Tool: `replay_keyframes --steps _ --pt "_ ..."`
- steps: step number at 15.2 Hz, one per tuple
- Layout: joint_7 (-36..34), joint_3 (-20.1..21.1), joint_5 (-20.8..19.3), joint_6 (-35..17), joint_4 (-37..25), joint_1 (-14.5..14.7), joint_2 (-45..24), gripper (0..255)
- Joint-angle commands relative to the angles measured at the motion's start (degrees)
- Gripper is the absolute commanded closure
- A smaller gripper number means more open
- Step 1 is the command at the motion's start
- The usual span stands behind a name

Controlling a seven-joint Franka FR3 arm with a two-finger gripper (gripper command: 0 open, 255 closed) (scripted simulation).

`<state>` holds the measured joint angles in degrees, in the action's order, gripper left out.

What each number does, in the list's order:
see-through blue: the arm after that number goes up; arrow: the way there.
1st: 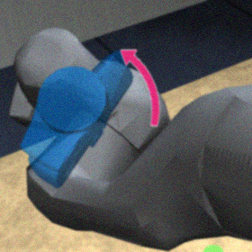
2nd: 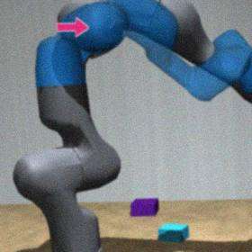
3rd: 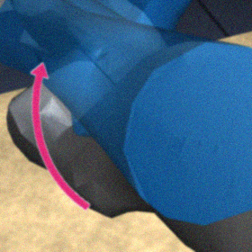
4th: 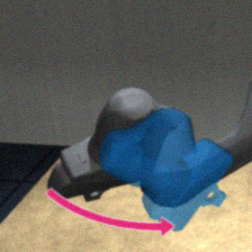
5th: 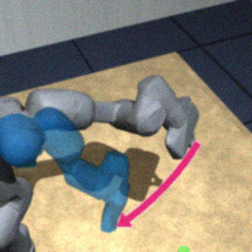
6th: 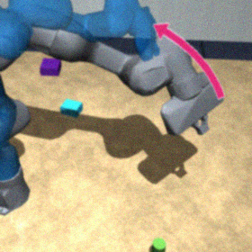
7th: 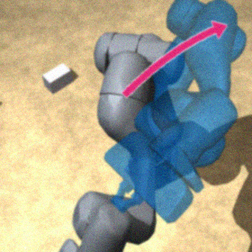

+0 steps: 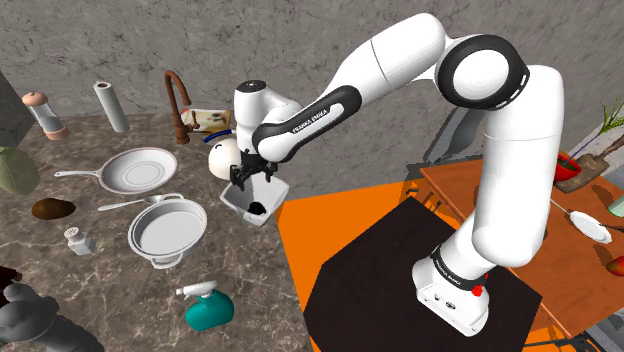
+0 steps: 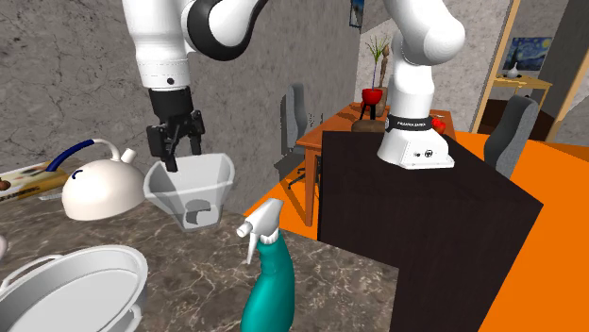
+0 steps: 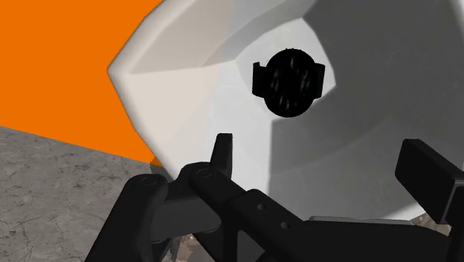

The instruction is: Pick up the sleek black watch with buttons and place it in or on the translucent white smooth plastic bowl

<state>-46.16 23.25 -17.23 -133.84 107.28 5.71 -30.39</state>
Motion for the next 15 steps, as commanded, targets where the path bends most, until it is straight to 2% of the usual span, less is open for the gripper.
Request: replay_keyframes --steps 1,3,7,15 --pt "0.0 0.0 0.0 0.0 0.0 0.0 0.0 0" --pt "0.0 0.0 0.0 0.0 0.0 0.0 0.0 0" --pt "1.6 1.7 2.6 5.3 -1.0 -1.1 4.6 0" --pt "1.6 1.7 2.6 5.3 -1.0 -1.1 4.6 0"
